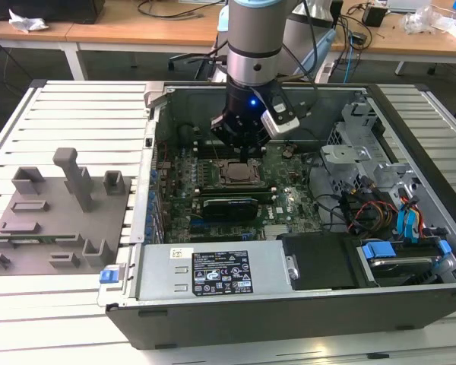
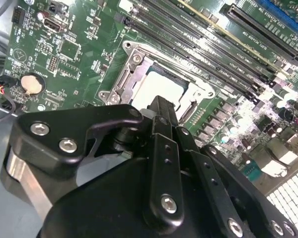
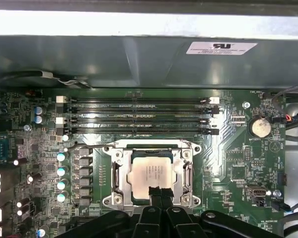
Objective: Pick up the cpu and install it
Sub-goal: 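Close the cpu cover, then install the first cpu locking lever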
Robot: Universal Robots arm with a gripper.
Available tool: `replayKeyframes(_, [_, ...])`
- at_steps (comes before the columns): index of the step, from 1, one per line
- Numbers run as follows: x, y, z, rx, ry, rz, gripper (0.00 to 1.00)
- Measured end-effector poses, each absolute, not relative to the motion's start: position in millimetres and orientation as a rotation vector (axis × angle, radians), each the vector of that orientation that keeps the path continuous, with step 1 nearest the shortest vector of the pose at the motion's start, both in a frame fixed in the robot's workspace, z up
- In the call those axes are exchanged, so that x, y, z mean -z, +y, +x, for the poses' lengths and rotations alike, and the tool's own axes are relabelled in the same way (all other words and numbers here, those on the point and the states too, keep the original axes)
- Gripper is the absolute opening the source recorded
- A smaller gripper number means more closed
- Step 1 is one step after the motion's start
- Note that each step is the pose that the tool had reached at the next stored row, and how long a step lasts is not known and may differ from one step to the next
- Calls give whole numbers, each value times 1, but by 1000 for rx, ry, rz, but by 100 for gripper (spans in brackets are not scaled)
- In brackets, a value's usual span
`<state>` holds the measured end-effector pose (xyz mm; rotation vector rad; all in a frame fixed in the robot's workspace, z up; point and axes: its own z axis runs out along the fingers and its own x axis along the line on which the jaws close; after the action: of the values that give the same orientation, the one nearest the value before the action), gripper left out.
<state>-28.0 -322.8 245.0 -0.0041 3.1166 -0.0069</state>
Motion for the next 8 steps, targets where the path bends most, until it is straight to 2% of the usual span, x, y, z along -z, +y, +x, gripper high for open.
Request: replayKeyframes(8, [-248,-323,-28,7,3117,-4,11])
